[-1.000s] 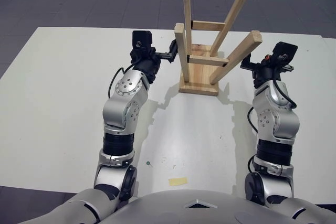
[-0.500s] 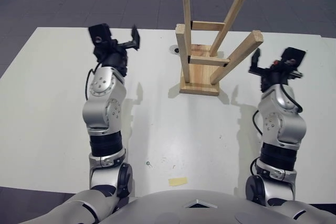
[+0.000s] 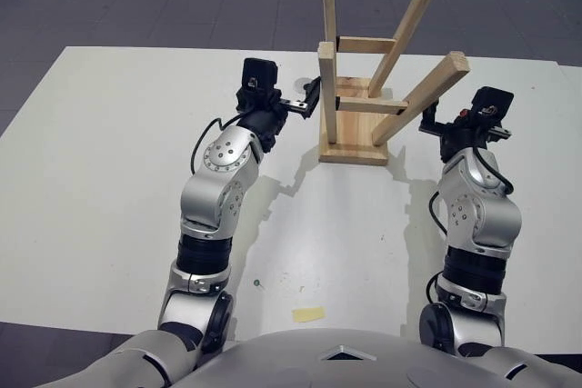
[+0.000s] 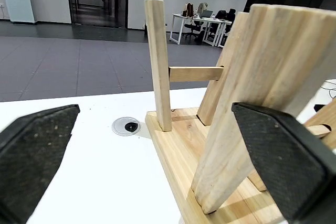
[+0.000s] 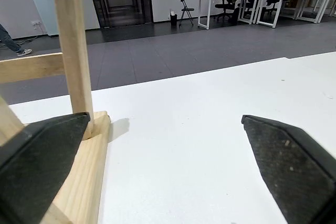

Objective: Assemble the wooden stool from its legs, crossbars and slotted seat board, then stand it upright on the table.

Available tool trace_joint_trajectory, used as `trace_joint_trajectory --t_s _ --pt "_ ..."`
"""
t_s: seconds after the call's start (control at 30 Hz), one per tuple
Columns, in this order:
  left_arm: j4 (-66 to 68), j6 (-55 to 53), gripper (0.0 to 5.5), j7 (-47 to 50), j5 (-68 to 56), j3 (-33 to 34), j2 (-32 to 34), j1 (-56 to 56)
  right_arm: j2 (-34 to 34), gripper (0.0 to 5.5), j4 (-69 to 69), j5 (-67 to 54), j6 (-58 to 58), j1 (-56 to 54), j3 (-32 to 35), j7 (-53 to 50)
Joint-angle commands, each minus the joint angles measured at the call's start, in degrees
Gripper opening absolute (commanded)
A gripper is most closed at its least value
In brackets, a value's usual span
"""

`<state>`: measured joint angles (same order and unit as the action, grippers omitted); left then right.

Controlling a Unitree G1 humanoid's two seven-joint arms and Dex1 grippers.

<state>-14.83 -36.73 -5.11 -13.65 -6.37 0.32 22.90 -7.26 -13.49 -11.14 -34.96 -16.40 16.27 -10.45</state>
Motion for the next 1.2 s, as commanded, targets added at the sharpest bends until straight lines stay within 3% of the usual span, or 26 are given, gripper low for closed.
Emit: trace_joint_trajectory --t_s 0.03,0.3,0.5,0.57,0.77,0.9,1.07,1.2 --pt "-3.8 -2.0 5.4 0.4 -0.3 1.1 0.4 -2.5 -2.3 5.38 -1.4 -0.9 2.7 -3.5 1.5 2.1" --pt "-8.6 1.1 5.4 5.2 -3.4 14.3 0.0 -3.6 -10.5 5.38 -2.2 -7.2 3.5 -18.8 5.5 9.0" --pt "-6.4 7.7 5.4 10.3 -4.4 21.9 -0.9 -0.1 -10.5 5.38 10.1 -11.8 6.7 -39.1 5.8 10.5" --pt "-5.8 9.0 5.4 11.2 -4.4 22.7 -0.9 0.7 -9.6 5.38 10.7 -12.1 4.8 -37.7 4.4 10.3" --pt "-4.5 9.0 5.4 11.7 -4.3 22.9 0.5 1.1 -7.2 5.38 3.4 -11.0 -8.7 -19.0 -3.7 9.8" --pt "-3.4 8.2 5.4 11.2 -4.6 21.5 0.4 -0.1 -5.9 5.38 1.4 -11.3 -11.4 -15.8 -5.3 10.2" --pt "-1.2 9.8 5.4 10.8 -4.8 19.6 -1.1 0.8 -4.8 5.38 5.0 -10.4 -2.9 -19.6 -2.3 9.8" --pt "-0.3 10.2 5.4 10.6 -4.6 19.1 -1.2 0.8 -5.0 5.38 5.5 -15.3 3.3 -24.2 4.9 10.0"
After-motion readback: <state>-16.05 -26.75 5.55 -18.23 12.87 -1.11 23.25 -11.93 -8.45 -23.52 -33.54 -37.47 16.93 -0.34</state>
